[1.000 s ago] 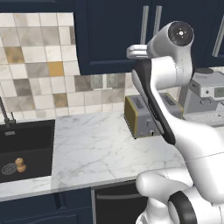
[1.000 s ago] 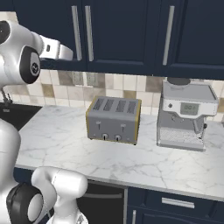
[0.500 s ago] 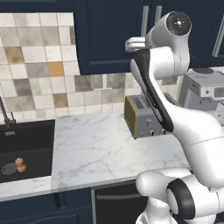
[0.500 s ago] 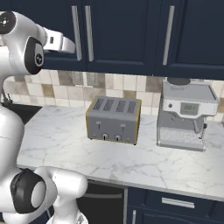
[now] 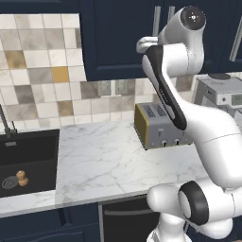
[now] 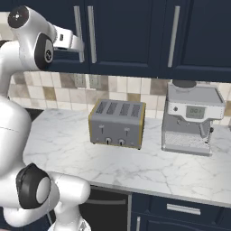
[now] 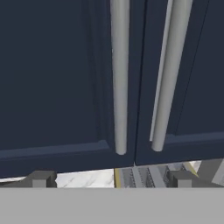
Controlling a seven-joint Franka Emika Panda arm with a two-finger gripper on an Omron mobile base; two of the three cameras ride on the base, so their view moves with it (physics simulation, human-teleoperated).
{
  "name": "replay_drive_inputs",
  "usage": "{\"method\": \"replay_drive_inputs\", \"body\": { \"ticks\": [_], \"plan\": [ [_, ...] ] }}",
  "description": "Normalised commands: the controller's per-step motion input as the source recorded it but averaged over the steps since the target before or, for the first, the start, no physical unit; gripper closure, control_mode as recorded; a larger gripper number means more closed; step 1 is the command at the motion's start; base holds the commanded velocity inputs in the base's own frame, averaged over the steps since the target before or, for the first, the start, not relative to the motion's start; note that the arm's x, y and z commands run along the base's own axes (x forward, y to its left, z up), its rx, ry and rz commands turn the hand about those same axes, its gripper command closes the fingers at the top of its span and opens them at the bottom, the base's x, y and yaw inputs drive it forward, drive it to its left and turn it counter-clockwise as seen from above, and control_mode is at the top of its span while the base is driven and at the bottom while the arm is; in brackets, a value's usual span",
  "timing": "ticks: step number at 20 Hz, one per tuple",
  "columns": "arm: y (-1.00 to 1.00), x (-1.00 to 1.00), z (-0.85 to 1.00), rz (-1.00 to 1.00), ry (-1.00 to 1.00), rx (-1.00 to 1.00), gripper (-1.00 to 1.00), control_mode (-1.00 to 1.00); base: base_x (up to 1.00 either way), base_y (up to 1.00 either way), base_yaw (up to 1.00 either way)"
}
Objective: Open the cabinet, pick the kettle from the cabinet, and place it in the sink.
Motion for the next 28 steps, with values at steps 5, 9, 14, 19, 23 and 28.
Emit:
{"method": "replay_drive_inputs", "body": {
  "ticks": [5, 9, 14, 19, 23, 28],
  "plan": [
    [-0.08, 0.23, -0.04, 0.00, 0.03, 0.01, -1.00, -1.00, 0.00, 0.00, 0.00],
    [-0.06, 0.26, -0.03, 0.00, 0.02, 0.02, -1.00, -1.00, 0.00, 0.00, 0.00],
    [-0.03, 0.27, -0.04, 0.00, 0.01, 0.03, -1.00, -1.00, 0.00, 0.00, 0.00],
    [-0.03, 0.27, -0.05, 0.02, 0.00, 0.02, -1.00, -1.00, 0.00, 0.00, 0.00],
    [-0.02, 0.28, -0.10, 0.02, 0.01, 0.03, -1.00, -1.00, 0.00, 0.00, 0.00],
    [0.00, 0.30, -0.12, 0.04, 0.00, 0.04, -1.00, -1.00, 0.00, 0.00, 0.00]
  ]
}}
